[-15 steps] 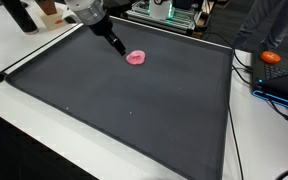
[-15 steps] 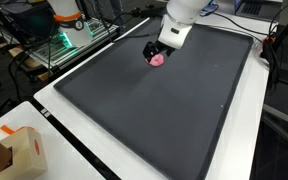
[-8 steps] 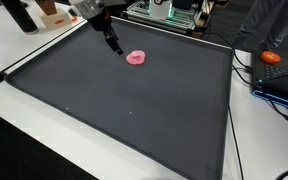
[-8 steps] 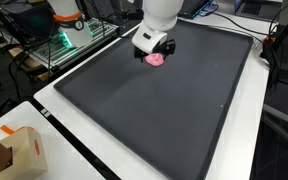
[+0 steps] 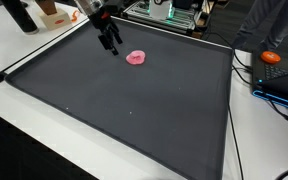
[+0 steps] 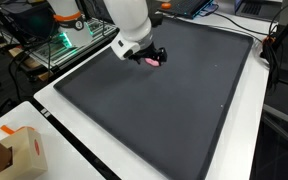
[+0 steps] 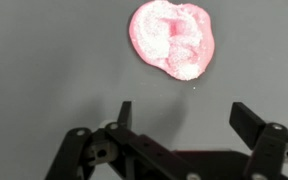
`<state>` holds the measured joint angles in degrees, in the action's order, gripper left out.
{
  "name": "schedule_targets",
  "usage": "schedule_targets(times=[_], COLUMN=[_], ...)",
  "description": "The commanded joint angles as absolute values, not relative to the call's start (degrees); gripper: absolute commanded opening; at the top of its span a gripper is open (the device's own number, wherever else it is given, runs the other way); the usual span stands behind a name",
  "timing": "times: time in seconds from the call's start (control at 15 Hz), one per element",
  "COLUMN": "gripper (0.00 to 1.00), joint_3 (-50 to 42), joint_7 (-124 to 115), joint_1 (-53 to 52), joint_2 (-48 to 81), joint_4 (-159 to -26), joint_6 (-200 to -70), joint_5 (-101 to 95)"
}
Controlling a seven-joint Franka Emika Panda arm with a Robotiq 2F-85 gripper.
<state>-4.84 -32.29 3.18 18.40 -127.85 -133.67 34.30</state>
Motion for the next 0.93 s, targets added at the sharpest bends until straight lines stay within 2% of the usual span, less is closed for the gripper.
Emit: schedule_targets(times=[0.0,0.87], gripper=[1.00,1.00], joint_3=[-4.14,-5.46], joint_7=[-31.10,-27.08], joint_1=[5.17,5.04], joint_2=[15.75,15.29], joint_4=[-132.97,-138.28], joint_6=[-135.94,-137.73], joint_5=[44.28,59.39])
